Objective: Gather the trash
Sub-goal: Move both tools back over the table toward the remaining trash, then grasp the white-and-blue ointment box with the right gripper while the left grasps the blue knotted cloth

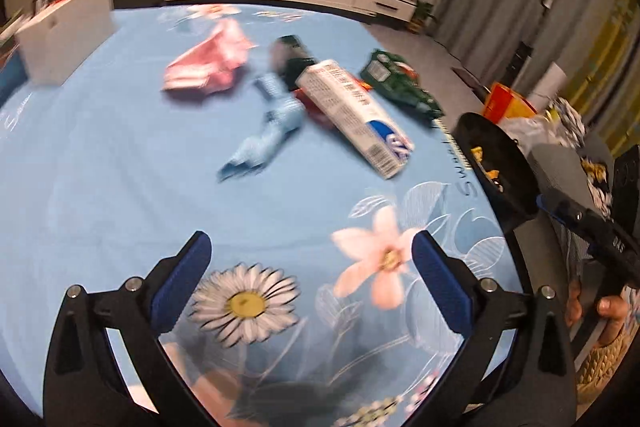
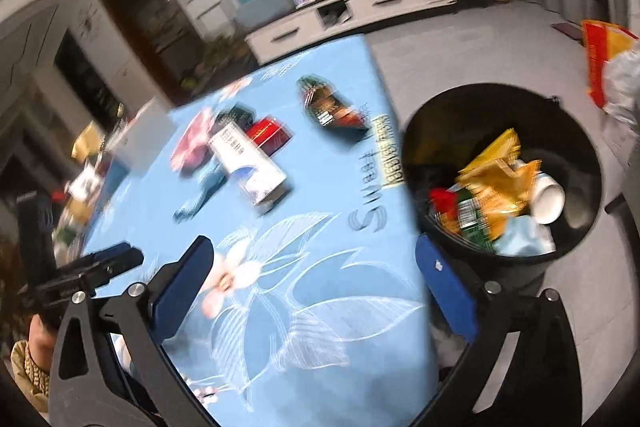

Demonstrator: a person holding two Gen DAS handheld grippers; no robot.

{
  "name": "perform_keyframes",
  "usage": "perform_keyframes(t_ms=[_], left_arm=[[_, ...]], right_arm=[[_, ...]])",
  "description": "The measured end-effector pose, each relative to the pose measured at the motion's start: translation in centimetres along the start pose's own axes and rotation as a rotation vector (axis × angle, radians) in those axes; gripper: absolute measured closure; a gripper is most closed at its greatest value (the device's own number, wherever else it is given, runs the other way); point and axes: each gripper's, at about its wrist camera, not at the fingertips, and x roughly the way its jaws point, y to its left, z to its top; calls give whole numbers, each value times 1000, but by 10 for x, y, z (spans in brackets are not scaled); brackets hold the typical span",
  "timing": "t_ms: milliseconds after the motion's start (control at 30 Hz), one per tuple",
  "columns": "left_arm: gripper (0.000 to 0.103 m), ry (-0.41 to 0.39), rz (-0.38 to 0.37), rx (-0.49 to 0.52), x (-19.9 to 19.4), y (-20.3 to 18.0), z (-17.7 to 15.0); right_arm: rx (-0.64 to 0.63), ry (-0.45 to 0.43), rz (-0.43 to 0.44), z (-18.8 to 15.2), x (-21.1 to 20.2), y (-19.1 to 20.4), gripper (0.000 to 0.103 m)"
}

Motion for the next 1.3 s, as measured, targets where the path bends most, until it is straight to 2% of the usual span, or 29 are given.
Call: perform_keyframes(t_ms=[200, 333, 700, 1000, 1300], left_arm=[[3, -2, 4, -29, -10, 20, -19], [3, -3, 0, -50, -11, 32, -24], [3, 4, -40, -120, 2, 58, -26], [3, -9, -54, -68, 23, 48, -1], [3, -25, -69, -39, 50, 43, 26]], right_arm=[[-100, 66, 21, -6, 20, 48, 4], [-150, 89, 15, -5, 30, 66, 4], [-189, 125, -23, 8, 66, 82, 4], [-263, 100, -59, 25, 100, 87, 4], [-332, 114, -81, 41, 142, 86, 4]])
